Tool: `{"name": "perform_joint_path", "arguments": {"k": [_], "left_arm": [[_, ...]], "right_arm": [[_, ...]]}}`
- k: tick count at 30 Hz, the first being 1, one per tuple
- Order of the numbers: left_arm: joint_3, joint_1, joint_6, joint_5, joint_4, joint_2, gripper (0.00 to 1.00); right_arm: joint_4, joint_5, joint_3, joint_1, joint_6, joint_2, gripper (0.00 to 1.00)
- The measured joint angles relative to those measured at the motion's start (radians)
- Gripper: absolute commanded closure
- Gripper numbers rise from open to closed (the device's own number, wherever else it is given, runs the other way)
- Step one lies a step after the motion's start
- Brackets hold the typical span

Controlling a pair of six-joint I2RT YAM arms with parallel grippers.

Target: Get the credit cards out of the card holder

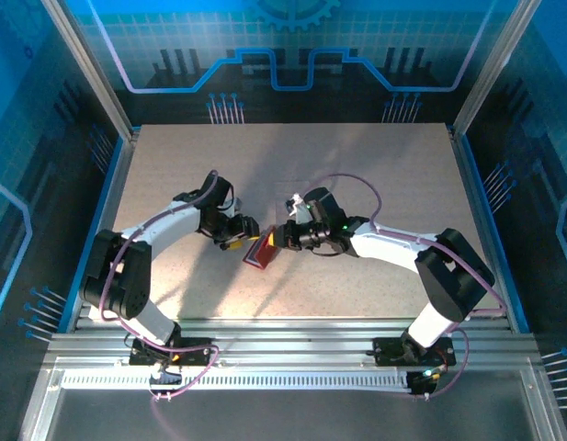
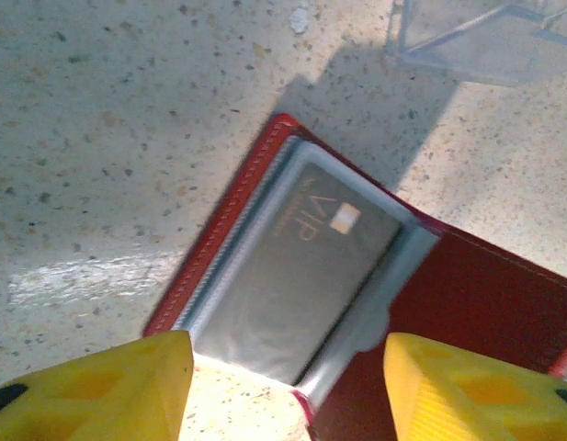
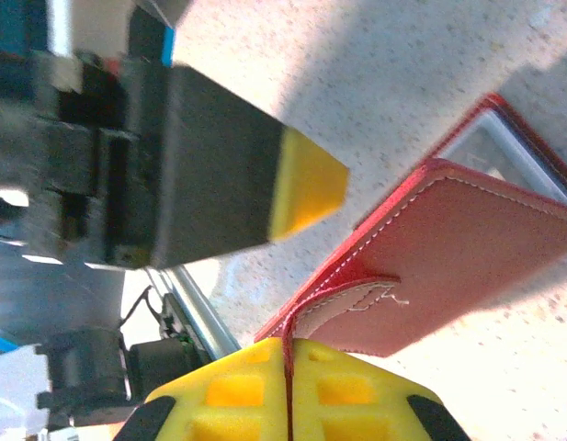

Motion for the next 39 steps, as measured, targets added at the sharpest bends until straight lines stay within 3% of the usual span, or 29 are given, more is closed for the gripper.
{"name": "perform_joint_path", "arguments": {"k": [5,16,30,39], "left_arm": [[0.003,-0.003,-0.003,0.067,0.039,0.043,0.6],[0.066,-0.07,-0.013,0.146,0.091,0.195,0.7],[0.06,-0.085,-0.05,0.167,0.154,0.224,0.74],[0.02,-0.089,-0.092,0.193,0.207,0.224,0.74]], "right_arm": [[-0.132,0.024,-0.006,-0.038,-0.066,-0.021,1.0],[-0.303,0.067,-0.009,-0.118,-0.21,-0.048,1.0],[-0.398,0.123,0.039,-0.176,-0.315,0.027,1.0],[-0.47,0.184,0.061,-0.176,-0.333,0.064,0.91]]}}
